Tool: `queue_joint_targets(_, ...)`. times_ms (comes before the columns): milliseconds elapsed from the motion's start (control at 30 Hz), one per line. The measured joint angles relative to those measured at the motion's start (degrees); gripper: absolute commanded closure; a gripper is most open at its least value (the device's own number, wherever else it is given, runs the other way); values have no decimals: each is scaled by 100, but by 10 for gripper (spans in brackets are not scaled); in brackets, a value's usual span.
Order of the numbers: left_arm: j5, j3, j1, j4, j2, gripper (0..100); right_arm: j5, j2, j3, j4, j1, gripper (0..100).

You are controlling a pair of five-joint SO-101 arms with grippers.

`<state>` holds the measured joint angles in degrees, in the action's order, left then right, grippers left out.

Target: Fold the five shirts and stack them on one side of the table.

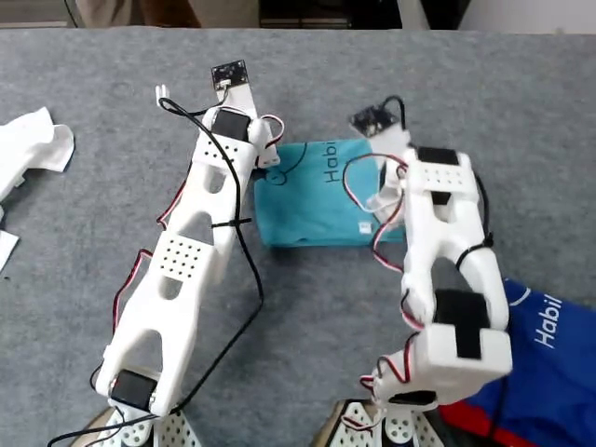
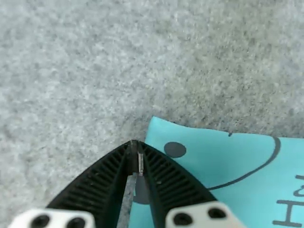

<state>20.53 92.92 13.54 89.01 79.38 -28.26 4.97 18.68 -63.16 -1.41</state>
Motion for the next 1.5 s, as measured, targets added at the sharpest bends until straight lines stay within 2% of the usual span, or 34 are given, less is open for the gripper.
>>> queue_joint_targets(200,9,105,-123,176,9,981,-123,-853,-290,-642,70,991)
queue_joint_targets(533,9,105,-220,264,9,981,-158,-2611,255,-2382,-26,890)
queue_joint_targets(633,9,105,-220,264,9,981,571,-2963,712,-2462,-62,836)
queue_joint_targets(733,9,105,-220,264,9,981,1758,-3068,1152,-2198,-53,769)
queue_joint_targets(933,9,105,-220,264,9,981,4492,-3077,1943,-932,-26,645)
queue_joint_targets(1067,9,105,-220,264,9,981,5996,-3077,2321,-132,545,604)
queue_joint_targets(1200,9,105,-220,264,9,981,6752,-3077,2444,554,1029,604)
queue_joint_targets(1500,9,105,-220,264,9,981,7560,-2593,2462,1029,1020,604)
